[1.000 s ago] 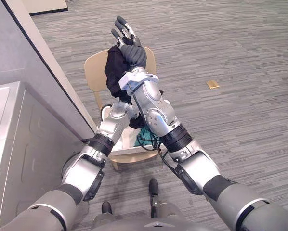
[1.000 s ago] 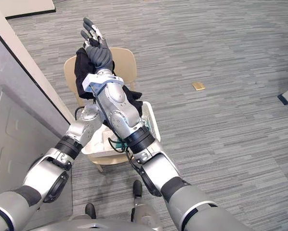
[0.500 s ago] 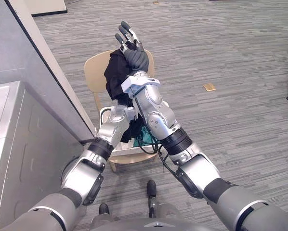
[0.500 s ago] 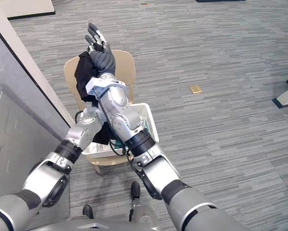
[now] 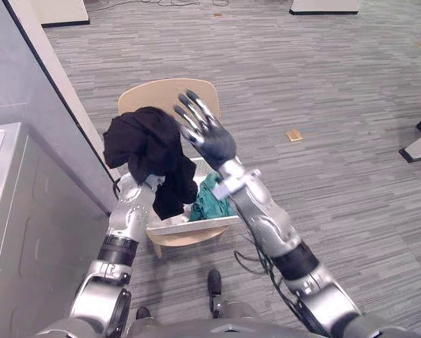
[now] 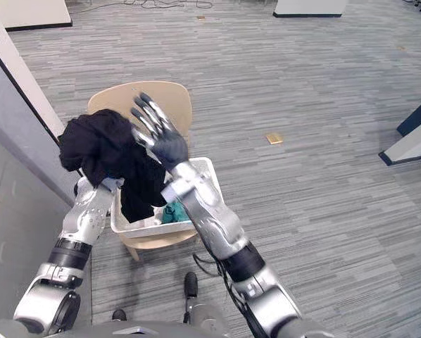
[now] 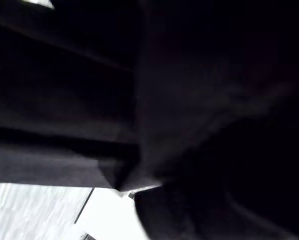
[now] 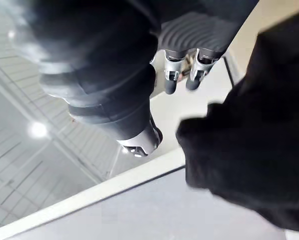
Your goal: Pick up the laundry basket with both hands and put the clothes into the washing machine.
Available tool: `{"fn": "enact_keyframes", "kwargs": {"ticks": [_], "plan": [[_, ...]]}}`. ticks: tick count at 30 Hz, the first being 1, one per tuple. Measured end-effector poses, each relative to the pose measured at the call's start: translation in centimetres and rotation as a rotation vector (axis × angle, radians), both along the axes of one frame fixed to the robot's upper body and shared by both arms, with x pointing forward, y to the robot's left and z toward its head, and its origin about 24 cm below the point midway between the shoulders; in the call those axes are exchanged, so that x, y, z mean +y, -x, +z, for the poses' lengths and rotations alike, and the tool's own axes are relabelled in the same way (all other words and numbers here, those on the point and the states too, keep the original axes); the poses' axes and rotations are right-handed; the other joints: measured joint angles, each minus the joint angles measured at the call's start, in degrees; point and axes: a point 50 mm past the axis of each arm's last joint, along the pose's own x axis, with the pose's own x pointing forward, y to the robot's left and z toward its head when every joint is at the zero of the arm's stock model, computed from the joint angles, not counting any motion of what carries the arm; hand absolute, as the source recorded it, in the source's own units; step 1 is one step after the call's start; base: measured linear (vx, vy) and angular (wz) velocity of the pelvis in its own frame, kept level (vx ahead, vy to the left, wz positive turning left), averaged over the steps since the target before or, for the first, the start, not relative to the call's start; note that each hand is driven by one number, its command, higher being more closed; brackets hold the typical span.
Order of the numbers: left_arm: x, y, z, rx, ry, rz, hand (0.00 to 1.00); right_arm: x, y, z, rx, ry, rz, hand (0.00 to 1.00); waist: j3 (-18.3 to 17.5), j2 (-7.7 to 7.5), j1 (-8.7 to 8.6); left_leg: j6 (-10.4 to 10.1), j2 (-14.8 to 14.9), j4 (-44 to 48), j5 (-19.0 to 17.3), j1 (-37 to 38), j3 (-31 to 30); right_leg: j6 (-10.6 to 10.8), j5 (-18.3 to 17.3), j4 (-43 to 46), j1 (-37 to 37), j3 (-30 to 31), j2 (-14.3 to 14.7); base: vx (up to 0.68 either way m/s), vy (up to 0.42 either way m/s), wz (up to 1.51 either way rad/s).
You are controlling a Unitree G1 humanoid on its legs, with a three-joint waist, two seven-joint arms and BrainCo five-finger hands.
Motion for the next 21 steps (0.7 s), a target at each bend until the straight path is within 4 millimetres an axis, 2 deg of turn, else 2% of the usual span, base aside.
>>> {"fn": "enact_keyframes", "kwargs": {"ticks": [3, 5, 8, 11, 16, 21], "plan": [[1.7, 0.7, 0.0, -0.023, 0.040, 0.063, 1.00, -3.5, 1.1, -3.7, 0.121, 0.051, -0.109, 0.00, 0.0, 0.05, -0.36, 0.0, 0.0, 0.0, -0.3, 0.4, 0.5, 0.1, -0.1, 0.0, 0.2, 0.3, 0.1, 0.03, 0.033, -0.08], [4.0, 1.4, 0.5, -0.070, 0.083, 0.163, 1.00, -7.2, 2.6, -6.7, 0.237, 0.097, -0.245, 0.00, -0.2, 0.26, -1.14, 0.0, 0.1, 1.0, -1.1, 0.7, 0.8, 0.1, -0.3, 0.0, 0.7, 0.5, 0.1, 0.02, 0.041, -0.09], [6.4, 2.2, 1.4, -0.136, 0.123, 0.264, 1.00, -11.0, 4.6, -8.2, 0.300, 0.160, -0.423, 0.00, -1.0, 1.10, -2.13, 0.0, 0.1, 1.7, -1.6, 0.7, 1.0, -0.1, -0.5, 0.0, 0.8, 0.7, 0.1, 0.01, 0.036, -0.07], [8.2, 3.9, 1.4, -0.177, 0.158, 0.354, 1.00, -13.0, 6.0, -9.5, 0.358, 0.180, -0.558, 0.00, -2.8, 2.57, -2.80, -0.1, 0.4, 1.8, -1.9, 0.7, 1.1, -0.4, -0.7, 0.0, 0.7, 0.9, 0.4, 0.03, 0.023, -0.05], [9.2, 6.5, 1.2, -0.209, 0.159, 0.421, 1.00, -13.8, 7.4, -11.3, 0.444, 0.251, -0.654, 0.00, -3.8, 3.92, -2.63, -0.3, 0.8, 2.1, -2.4, 2.1, 1.9, -0.6, -0.8, 0.0, 1.8, 1.5, 0.9, 0.02, 0.018, -0.07], [9.4, 9.9, 0.2, -0.205, 0.113, 0.427, 1.00, -14.8, 9.5, -15.4, 0.676, 0.263, -0.801, 0.00, -4.6, 4.38, -2.18, 0.0, 0.8, 3.0, -2.9, 2.6, 2.3, -0.9, -1.2, 0.0, 2.7, 1.1, 0.7, 0.00, 0.000, 0.00]]}}
